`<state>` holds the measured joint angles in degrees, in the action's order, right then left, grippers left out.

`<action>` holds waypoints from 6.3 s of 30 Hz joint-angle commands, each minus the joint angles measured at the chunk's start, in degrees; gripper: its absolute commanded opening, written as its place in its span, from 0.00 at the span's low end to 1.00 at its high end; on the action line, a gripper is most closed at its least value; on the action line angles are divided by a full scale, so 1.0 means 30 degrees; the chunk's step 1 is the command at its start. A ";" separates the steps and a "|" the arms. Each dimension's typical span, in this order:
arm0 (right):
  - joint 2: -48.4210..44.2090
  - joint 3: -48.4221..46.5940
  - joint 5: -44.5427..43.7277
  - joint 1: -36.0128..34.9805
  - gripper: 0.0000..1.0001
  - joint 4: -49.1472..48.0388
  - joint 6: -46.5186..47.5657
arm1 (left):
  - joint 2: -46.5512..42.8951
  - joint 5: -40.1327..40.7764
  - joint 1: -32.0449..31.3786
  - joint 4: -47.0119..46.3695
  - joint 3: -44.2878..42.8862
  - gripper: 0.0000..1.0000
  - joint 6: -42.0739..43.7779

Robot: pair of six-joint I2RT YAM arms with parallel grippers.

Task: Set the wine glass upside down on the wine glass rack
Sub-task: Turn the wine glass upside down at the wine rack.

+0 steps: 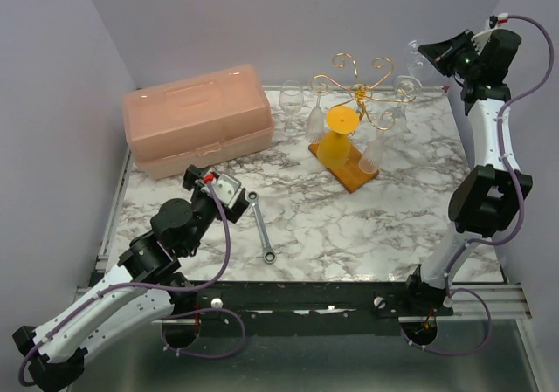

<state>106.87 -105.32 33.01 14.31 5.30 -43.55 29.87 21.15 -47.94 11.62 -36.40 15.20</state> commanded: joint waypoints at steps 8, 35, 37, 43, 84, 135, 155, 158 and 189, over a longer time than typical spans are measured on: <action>0.2114 -0.3979 0.0582 -0.1673 0.00 -0.2294 -0.2179 | 0.0283 -0.0593 0.0357 -0.0532 0.0231 0.98 0.0134; 0.1969 -0.4240 0.2179 -0.3275 0.00 0.0093 -0.4723 | -0.0222 -0.1098 0.0468 -0.0473 0.0217 0.99 0.0118; 0.1857 -0.4240 0.2149 -0.3280 0.00 0.0379 -0.4703 | -0.0219 -0.1131 0.0458 -0.0463 0.0199 0.98 0.0122; 0.1533 -0.4327 0.2236 -0.3277 0.00 0.0763 -0.4850 | -0.0325 -0.1189 0.0462 -0.0455 0.0203 0.99 0.0089; 0.3628 -0.7167 0.4897 -0.3218 0.00 0.3099 -0.2364 | 0.0025 -0.1102 0.0618 -0.0518 0.0277 0.98 0.0173; 0.4447 -0.7374 0.9153 -0.2300 0.00 0.2627 -0.4600 | 0.0725 -0.1190 0.1026 -0.0620 0.0259 0.98 0.0118; 0.4410 -0.7228 1.0879 -0.1859 0.00 0.2591 -0.4683 | 0.0815 -0.1263 0.1135 -0.0644 0.0244 0.98 0.0118; 0.4422 -0.7194 1.0898 -0.1847 0.00 0.2628 -0.4698 | 0.0811 -0.1277 0.1157 -0.0639 0.0237 0.99 0.0118; 0.3942 -0.7355 1.1207 -0.1595 0.00 0.3604 -0.4393 | 0.0770 -0.1279 0.1215 -0.0618 0.0237 0.99 0.0089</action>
<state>119.70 -124.97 64.10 8.47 16.29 -56.93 32.23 18.55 -44.69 11.22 -35.86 15.42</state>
